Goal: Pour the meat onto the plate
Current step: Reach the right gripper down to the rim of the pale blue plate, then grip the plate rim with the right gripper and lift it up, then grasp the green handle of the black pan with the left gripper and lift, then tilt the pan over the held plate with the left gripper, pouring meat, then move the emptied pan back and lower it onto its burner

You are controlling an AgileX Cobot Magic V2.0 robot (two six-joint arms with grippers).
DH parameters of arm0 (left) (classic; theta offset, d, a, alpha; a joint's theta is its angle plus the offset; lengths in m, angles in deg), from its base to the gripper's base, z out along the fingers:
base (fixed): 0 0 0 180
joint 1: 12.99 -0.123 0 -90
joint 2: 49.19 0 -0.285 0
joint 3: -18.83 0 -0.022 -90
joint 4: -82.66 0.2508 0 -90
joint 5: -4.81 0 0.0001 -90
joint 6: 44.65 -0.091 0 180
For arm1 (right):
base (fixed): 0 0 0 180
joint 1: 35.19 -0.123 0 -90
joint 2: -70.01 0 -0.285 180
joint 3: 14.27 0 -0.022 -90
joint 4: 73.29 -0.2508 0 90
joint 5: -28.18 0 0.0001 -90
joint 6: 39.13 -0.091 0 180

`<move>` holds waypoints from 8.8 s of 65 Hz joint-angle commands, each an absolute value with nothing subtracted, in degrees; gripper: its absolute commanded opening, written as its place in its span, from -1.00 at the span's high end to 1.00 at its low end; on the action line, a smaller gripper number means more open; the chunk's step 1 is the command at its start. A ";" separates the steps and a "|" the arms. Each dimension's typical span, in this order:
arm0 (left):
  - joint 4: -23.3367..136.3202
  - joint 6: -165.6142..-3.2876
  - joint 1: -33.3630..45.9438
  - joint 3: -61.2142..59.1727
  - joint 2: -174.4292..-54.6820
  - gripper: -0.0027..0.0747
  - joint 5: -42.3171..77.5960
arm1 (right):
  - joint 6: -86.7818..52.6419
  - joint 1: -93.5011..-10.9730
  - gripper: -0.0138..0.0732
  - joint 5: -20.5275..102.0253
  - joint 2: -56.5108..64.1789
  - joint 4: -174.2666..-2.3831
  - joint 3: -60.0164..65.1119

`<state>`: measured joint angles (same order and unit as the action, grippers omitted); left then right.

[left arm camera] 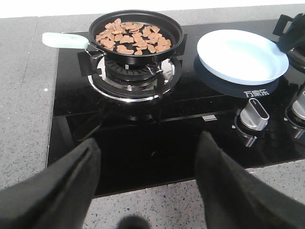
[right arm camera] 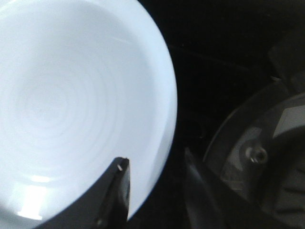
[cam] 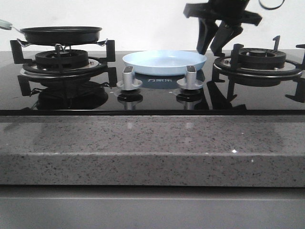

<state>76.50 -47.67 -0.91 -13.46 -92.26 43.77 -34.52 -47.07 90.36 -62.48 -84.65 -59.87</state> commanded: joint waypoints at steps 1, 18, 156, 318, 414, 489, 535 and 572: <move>75.90 -47.63 -0.49 -11.98 -92.67 -0.21 39.50 | -33.79 -47.01 -0.01 88.95 -60.45 -86.47 -63.20; 75.90 -47.63 -0.49 -11.98 -92.67 -0.21 39.50 | -33.74 -47.01 0.14 88.65 -62.71 -87.84 -64.11; 75.90 -47.63 -0.49 -11.98 -92.67 -0.21 39.40 | -28.40 -51.82 0.94 62.97 -24.65 -99.19 -9.30; -2.35 -77.64 -30.19 22.93 -159.45 0.33 55.17 | -28.40 -51.82 0.94 63.63 -24.65 -99.19 -9.30; 10.56 -90.05 -10.72 17.21 -131.08 0.98 51.78 | -28.40 -51.82 0.94 63.74 -24.65 -99.19 -9.30; 19.17 -141.29 12.70 13.00 -127.82 0.98 33.28 | -28.40 -51.82 0.94 63.80 -24.65 -99.19 -9.30; 15.93 -135.27 12.50 13.70 -127.69 0.98 28.54 | -28.40 -51.82 0.94 63.75 -24.65 -99.19 -9.30; 16.74 -96.68 -15.29 25.35 -137.61 0.98 45.83 | -28.40 -51.82 0.94 63.74 -24.65 -99.19 -9.30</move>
<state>20.57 -101.52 -11.66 22.33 -137.54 45.52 -28.82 -51.93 66.31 -27.51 -97.50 -7.74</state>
